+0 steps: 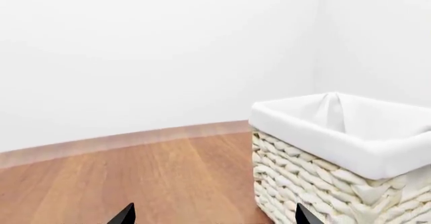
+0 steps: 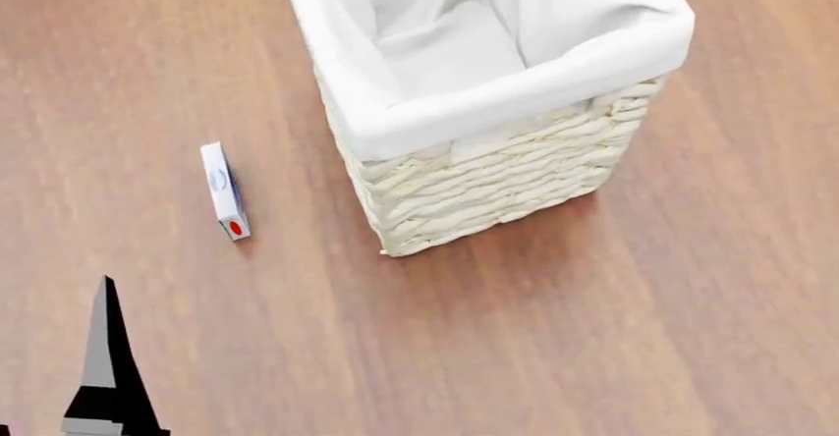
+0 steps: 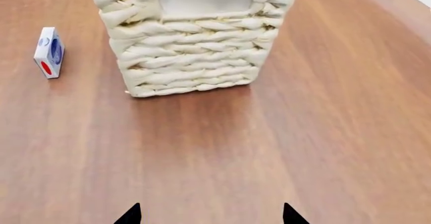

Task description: Pick up the alphabet soup and the cream cheese box, and put them in the basket.

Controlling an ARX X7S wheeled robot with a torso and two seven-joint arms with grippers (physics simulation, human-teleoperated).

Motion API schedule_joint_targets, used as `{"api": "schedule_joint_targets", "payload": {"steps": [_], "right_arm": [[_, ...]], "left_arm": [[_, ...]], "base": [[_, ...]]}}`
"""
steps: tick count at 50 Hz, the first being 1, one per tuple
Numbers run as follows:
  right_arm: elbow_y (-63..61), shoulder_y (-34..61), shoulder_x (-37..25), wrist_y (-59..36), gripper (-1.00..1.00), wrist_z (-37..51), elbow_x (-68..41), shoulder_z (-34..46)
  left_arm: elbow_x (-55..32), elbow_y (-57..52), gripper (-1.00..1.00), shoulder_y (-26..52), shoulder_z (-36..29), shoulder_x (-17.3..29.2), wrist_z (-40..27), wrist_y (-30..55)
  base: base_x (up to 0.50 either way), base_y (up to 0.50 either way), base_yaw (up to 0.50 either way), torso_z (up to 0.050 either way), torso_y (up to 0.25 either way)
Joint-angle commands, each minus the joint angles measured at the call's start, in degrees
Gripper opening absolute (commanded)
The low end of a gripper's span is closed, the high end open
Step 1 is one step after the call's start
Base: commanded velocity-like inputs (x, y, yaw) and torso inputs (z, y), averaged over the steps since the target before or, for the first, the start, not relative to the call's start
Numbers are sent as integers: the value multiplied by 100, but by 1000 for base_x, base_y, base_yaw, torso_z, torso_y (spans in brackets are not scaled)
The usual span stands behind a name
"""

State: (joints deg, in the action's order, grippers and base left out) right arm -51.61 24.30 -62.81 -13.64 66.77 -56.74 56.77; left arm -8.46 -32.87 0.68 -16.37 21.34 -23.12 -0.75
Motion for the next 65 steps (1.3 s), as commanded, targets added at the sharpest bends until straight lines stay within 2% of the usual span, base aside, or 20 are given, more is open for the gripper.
{"api": "schedule_joint_targets", "payload": {"steps": [1, 33, 65], "right_arm": [[260, -212, -12, 213, 100, -102, -186, 54], [385, -578, -239, 519, 100, -362, -836, 137], [971, -694, 70, 697, 100, -630, -768, 165]], "left_arm": [[-20, 87, 100, 27, -21, 6, -2, 0], [-42, 157, 100, 11, -91, 35, -36, 8], [-97, 311, 100, 57, -105, 38, -76, -52]], "base": [[0, 0, 0, 0, 0], [0, 0, 0, 0, 0], [0, 0, 0, 0, 0]]}}
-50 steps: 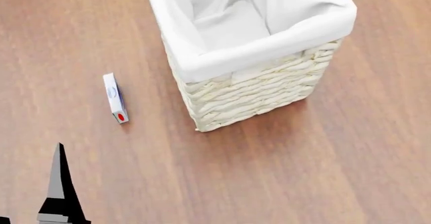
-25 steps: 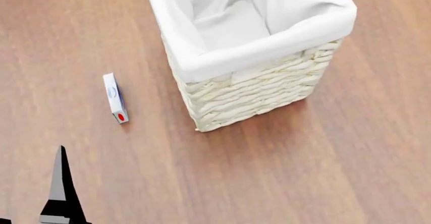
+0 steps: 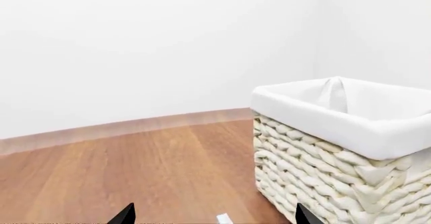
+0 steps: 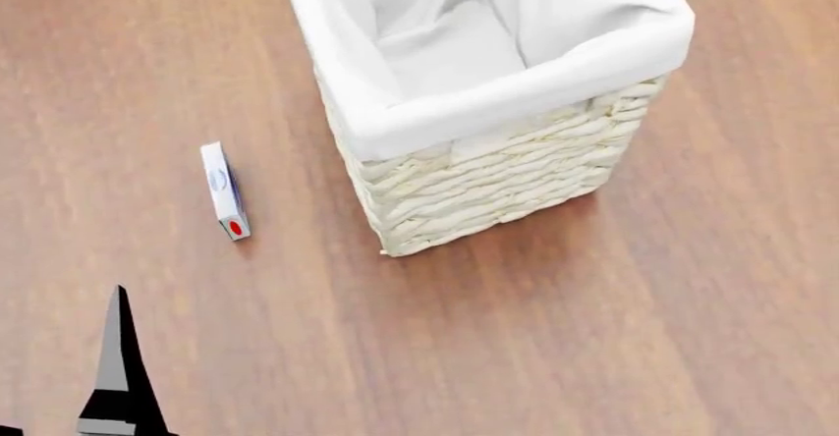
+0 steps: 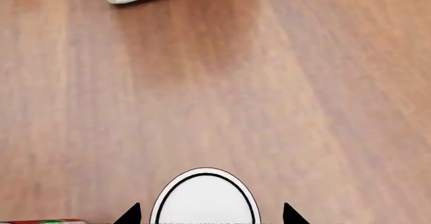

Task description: Pick up the alphabet soup and the cream cheese box, and put them in the basket.

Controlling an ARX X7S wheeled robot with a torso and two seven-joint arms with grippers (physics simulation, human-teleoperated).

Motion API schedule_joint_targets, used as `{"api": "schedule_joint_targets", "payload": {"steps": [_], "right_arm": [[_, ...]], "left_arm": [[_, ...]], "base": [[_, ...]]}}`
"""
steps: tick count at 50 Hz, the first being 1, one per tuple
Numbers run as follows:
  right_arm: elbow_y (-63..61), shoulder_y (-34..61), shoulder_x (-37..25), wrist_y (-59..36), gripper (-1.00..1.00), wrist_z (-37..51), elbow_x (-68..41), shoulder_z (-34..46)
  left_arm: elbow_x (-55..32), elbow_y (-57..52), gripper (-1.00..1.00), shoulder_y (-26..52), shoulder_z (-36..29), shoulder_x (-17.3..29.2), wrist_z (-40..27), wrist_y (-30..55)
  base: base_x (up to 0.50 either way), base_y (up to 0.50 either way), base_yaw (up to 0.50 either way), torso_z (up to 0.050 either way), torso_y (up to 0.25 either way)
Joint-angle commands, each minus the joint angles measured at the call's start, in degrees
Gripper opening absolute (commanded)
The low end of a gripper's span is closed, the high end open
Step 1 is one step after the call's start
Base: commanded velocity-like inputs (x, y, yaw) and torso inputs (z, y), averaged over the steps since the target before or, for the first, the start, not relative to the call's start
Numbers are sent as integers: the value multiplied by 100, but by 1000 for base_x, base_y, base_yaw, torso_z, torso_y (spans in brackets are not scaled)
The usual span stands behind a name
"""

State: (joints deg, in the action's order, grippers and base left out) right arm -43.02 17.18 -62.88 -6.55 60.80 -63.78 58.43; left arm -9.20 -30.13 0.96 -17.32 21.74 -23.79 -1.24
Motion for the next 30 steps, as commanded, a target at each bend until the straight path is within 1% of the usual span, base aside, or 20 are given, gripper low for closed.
{"api": "schedule_joint_targets", "payload": {"steps": [1, 15, 30], "right_arm": [[210, -27, 121, 28, 100, -82, 3, 19], [400, 42, 268, -93, 100, -168, -35, 54], [1138, -36, 633, 54, 100, -502, 183, 108]], "left_arm": [[-31, 39, 100, 28, -5, -3, -14, -9], [-24, 47, 100, 22, 0, 25, -48, -7], [-30, 127, 100, 67, -33, 18, -54, -24]], "base": [[0, 0, 0, 0, 0], [0, 0, 0, 0, 0], [0, 0, 0, 0, 0]]}}
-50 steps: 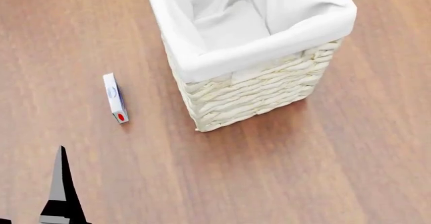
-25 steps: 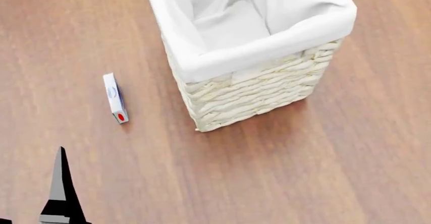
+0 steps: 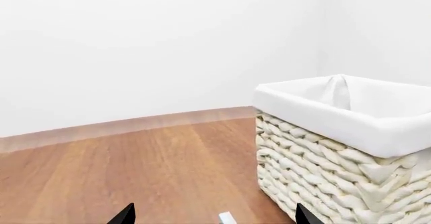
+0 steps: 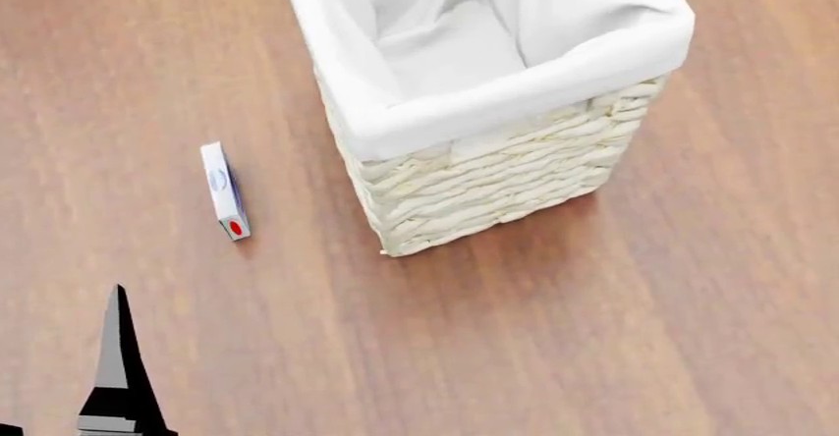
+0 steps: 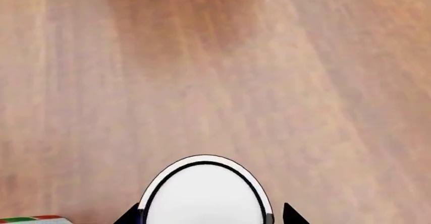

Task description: Pick up the alphabet soup and the cream cheese box, and put them in the basket.

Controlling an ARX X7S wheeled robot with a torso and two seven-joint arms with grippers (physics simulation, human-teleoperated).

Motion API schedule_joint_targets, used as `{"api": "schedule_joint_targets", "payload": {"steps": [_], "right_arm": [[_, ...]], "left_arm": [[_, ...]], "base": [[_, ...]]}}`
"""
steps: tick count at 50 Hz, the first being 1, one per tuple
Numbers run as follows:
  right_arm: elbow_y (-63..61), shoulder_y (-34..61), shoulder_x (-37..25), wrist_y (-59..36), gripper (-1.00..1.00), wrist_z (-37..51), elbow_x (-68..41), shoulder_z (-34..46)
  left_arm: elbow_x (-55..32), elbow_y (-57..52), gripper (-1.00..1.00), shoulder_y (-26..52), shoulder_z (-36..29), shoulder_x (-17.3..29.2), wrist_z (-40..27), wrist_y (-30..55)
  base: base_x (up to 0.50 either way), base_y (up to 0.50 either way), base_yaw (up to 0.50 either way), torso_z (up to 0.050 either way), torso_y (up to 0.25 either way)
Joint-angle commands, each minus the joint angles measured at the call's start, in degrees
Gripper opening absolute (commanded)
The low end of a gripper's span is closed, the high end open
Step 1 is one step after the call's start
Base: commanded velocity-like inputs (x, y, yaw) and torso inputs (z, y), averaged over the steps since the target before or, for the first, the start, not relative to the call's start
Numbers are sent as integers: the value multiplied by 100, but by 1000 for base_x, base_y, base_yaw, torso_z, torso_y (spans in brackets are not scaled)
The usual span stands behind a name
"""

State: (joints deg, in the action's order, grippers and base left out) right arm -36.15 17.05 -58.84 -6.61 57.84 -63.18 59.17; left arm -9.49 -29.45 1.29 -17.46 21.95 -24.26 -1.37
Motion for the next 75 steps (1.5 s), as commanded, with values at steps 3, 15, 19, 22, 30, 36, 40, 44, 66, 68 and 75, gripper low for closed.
{"api": "schedule_joint_targets", "payload": {"steps": [3, 15, 19, 22, 30, 36, 40, 44, 66, 68, 75], "right_arm": [[557, -35, 281, 78, 100, -249, 157, 43], [707, -13, 401, -9, -100, -287, 260, 105], [747, -34, 425, -6, -100, -311, 268, 121], [741, -29, 422, -9, -100, -316, 265, 118], [778, -45, 441, -9, -100, -350, 267, 128], [210, 44, 125, -103, -100, -137, 223, 55], [-425, 221, -316, -184, -100, -57, -29, -86], [-711, 320, -530, -222, -100, 147, 123, -190], [-2385, 6014, -1446, 54, -100, 1391, 3082, 2247], [-2385, 7256, -1430, 116, -100, 1635, 3331, 3374], [-2381, 10669, -937, 397, -100, 2609, 3163, 5821]], "left_arm": [[-11, 43, 100, 41, -24, 2, -8, 9], [4, 56, 100, 33, -21, 16, -42, -16], [5, 39, 100, 24, -28, 23, -51, -6], [11, 42, 100, 27, -35, 26, -55, -5], [8, 56, 100, 40, -41, 34, -65, 1], [7, 45, 100, 21, -34, 52, -84, 12], [9, 89, 100, 10, -38, 49, -83, -44], [26, 167, 100, -26, -28, 50, -95, -138], [16, 124, 100, 11, -72, 74, -97, -134], [24, 133, 100, 18, -84, 70, -98, -132], [13, 90, 100, 60, -115, 80, -83, -89]], "base": [[0, 0, 0, 0, 0], [0, 0, 0, 0, 0], [0, 0, 0, 0, 0], [4, -1, 1, 0, 0], [3, 0, 2, -2, -2], [2, 0, 1, 0, -2], [0, 0, 0, 0, 0], [0, 0, 0, 0, 0], [0, 0, 0, 0, 0], [0, 0, 0, 0, 0], [0, 0, 0, 0, 0]]}}
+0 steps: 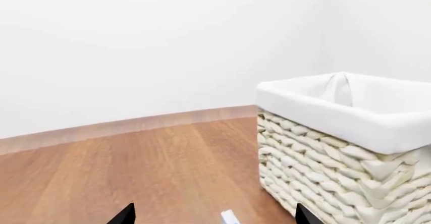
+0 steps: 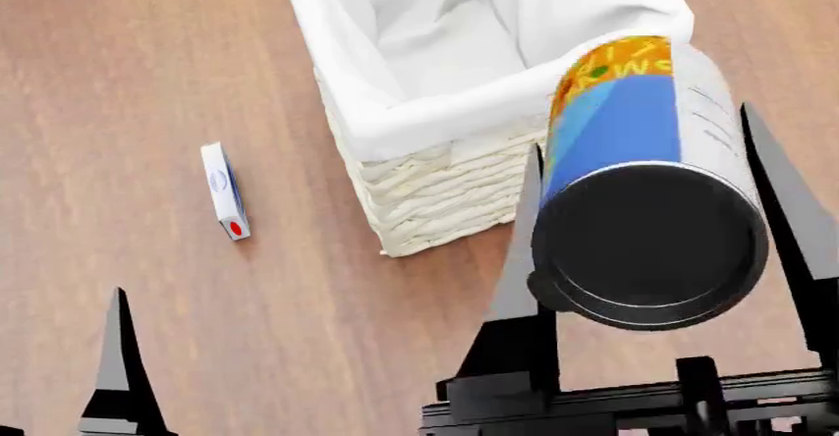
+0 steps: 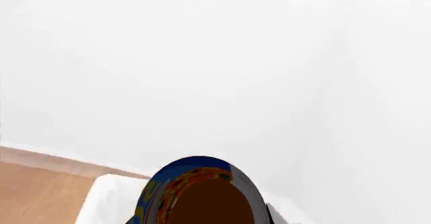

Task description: Pick up the alphabet soup and the cream cheese box, and put them in the basket.

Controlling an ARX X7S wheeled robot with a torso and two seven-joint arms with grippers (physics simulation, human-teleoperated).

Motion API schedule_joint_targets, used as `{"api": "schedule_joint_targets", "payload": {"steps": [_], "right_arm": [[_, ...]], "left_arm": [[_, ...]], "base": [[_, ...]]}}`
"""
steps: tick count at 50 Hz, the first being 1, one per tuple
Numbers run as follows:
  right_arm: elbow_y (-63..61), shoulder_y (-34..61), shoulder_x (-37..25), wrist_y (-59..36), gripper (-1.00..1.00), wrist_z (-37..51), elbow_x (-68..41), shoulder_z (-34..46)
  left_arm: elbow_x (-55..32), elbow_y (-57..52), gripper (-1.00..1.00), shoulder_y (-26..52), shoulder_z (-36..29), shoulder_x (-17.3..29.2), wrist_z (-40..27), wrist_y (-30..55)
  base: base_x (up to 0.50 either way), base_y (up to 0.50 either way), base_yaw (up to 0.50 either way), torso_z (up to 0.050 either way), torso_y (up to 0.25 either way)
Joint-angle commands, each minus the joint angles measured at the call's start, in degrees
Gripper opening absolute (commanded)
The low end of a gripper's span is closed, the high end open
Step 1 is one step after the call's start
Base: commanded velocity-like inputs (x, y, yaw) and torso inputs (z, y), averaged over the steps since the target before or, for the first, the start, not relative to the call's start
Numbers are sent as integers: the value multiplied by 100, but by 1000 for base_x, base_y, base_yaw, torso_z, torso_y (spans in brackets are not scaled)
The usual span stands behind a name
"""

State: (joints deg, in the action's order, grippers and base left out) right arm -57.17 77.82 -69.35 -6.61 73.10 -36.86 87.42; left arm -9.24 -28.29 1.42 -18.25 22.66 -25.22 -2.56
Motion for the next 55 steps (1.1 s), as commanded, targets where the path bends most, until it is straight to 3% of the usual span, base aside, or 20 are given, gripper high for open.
{"api": "schedule_joint_targets", "payload": {"steps": [1, 3, 7, 10, 16, 17, 22, 26, 28, 39, 55], "right_arm": [[-233, 4733, 192, 413, -100, 1049, 459, 2888], [-157, 4824, 239, 456, -100, 1010, 362, 2784], [867, 4836, 337, 1793, -100, 267, -468, 2424], [1411, 4875, 463, 2111, -100, -124, -828, 2282], [3052, 5003, 1101, 2583, -100, -1805, -2632, 2017], [3506, 5027, 1302, 2565, -100, -2514, -3492, 1927], [5148, 5000, 2177, 1957, -100, -3897, -5368, 1754], [6094, 4912, 2717, 1322, -100, -4627, -6102, 1802], [6750, 5049, 3111, 550, -100, -5039, -6533, 1942], [8675, 4901, 4305, -714, -100, -5972, -6736, 2342], [8595, 4810, 4255, -755, -100, -6296, -6561, 2349]], "left_arm": [[-5, 6, 100, 63, -55, 3, 29, 15], [-20, 5, 100, 71, -57, 3, 33, 16], [-34, -10, 100, 99, -88, -1, 52, 30], [-38, -5, 100, 117, -97, -1, 65, 2], [-74, -12, 100, 190, -128, 10, 120, -4], [-79, -40, 100, 201, -142, 14, 131, 13], [-93, -11, 100, 233, -171, 2, 154, -15], [-104, -77, 100, 225, -166, 22, 139, 28], [-103, -102, 100, 218, -153, 33, 120, 53], [-108, -86, 100, 137, -148, 54, 103, -50], [-70, -64, 100, 136, -188, 57, 65, -14]], "base": [[0, 0, 0, 0, 0], [0, 0, 0, 0, 0], [0, 0, 0, 0, 0], [0, 0, 0, 0, 0], [0, 0, 0, 0, 0], [0, 0, 0, 0, 0], [0, 0, 0, 0, 0], [0, 0, 0, 0, 0], [0, 0, 0, 0, 0], [0, 0, 0, 0, 0], [0, 0, 0, 0, 0]]}}
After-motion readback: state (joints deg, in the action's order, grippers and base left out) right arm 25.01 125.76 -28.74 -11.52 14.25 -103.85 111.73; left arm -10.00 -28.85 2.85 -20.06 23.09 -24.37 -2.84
